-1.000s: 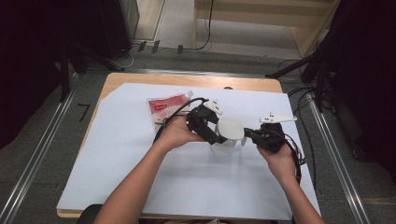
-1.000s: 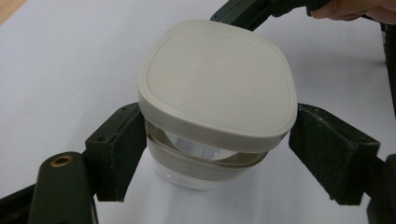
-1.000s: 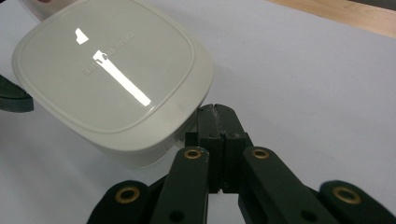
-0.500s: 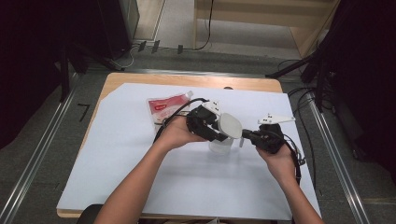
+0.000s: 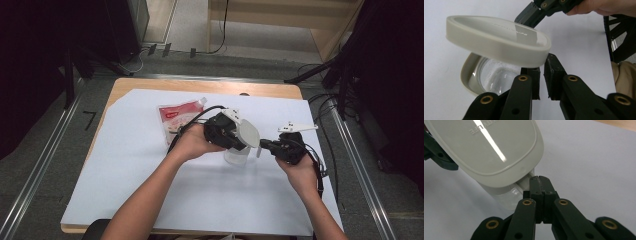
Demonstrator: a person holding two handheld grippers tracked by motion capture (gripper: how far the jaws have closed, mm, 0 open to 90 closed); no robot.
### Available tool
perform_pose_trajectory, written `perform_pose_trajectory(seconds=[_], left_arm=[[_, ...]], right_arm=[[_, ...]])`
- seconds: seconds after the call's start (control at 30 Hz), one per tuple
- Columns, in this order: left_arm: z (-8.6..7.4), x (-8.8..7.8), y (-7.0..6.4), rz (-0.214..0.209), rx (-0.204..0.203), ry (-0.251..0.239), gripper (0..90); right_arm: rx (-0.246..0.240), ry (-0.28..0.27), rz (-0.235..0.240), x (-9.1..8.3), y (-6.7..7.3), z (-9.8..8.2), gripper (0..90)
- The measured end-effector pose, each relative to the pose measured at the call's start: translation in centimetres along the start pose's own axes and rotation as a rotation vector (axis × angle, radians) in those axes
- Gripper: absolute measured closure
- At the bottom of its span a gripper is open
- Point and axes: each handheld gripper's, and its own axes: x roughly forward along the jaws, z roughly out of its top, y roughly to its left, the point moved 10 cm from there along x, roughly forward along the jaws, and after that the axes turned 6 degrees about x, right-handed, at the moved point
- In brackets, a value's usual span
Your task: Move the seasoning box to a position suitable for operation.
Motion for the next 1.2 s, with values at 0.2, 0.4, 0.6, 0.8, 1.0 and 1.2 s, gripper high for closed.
perform_pose_trajectory(seconds=[0.2, 0.4, 0.6, 0.8, 1.0, 1.2], left_arm=[[1.0, 0.4, 0.0, 0.004, -0.009, -0.011, 86.5], [2.0, 0.8, -0.3, -0.006, -0.008, -0.002, 85.9], [2.4, 1.4, -0.6, -0.010, 0.014, 0.009, 82.9], [1.9, 0.7, -0.5, -0.022, -0.003, 0.002, 78.5], [1.1, -0.1, -0.3, -0.026, -0.024, -0.004, 74.9], [0.6, -0.7, 0.3, 0.005, -0.082, -0.017, 62.0]], right_arm=[[0.019, 0.008, 0.009, -0.1, 0.0, -0.3, 90.0], [0.033, 0.013, 0.021, -0.2, 0.0, -0.8, 90.0], [0.052, 0.022, 0.032, -0.8, 0.0, -1.5, 90.0], [0.043, 0.036, 0.042, -0.8, 0.3, -2.4, 90.0], [0.048, 0.055, 0.063, -0.8, 0.6, -3.1, 90.0], [0.029, 0.080, 0.068, 0.1, 1.2, -3.6, 90.0]])
